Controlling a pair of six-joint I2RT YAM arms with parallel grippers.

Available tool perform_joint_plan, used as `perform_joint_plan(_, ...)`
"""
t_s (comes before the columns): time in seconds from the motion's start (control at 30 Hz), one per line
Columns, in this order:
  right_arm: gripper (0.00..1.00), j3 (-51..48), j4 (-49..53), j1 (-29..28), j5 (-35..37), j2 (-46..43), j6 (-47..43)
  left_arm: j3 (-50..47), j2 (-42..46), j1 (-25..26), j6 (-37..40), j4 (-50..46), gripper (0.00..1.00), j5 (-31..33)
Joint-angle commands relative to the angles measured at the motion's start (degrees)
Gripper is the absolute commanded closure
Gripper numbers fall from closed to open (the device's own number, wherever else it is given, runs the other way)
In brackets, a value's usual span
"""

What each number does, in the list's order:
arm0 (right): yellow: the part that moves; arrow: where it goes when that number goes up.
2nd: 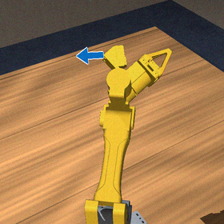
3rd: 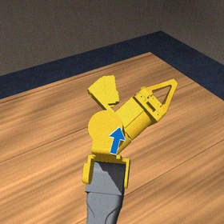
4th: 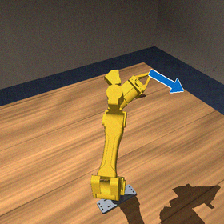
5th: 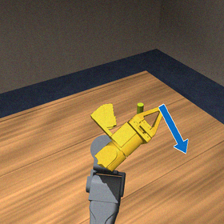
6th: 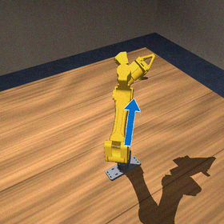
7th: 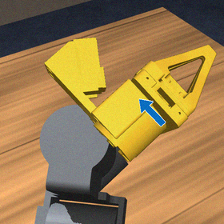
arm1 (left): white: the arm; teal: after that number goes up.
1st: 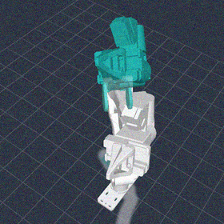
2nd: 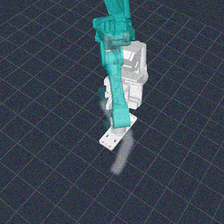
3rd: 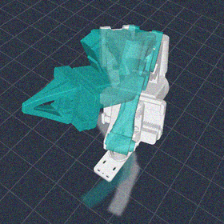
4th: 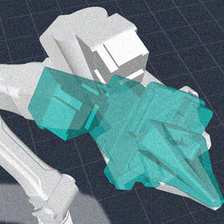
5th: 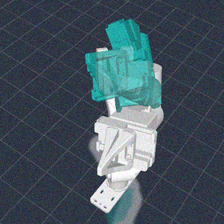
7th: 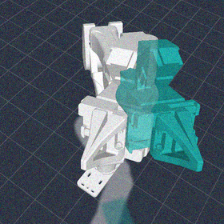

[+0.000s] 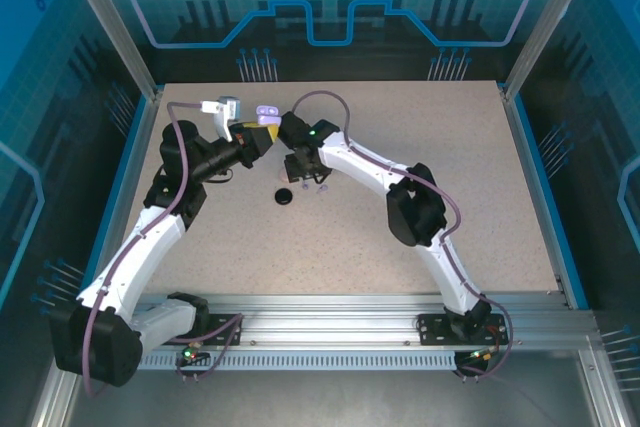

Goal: Insert wireless bluetooth earbuds into charging case

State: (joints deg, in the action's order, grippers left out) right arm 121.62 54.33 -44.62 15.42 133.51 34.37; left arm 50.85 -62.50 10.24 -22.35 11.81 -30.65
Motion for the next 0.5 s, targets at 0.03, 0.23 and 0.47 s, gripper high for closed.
perform_joint_plan(0.03, 0.44, -0.4, 2.8, 0.3, 1.7, 1.3, 8.5, -0.3, 0.7, 0.1, 0.9, 0.1, 1.0, -0.4)
perform_joint_plan(0.23, 0.46, -3.0, 4.9, 0.4, 6.2, 0.0, 17.0, -0.5, 0.6, 0.1, 0.9, 0.2, 1.0, -0.6)
perform_joint_plan(0.47, 0.49, -5.9, 5.8, 1.3, 7.6, 0.0, 22.8, -0.4, 0.6, 0.1, 0.9, 0.3, 1.0, -0.6)
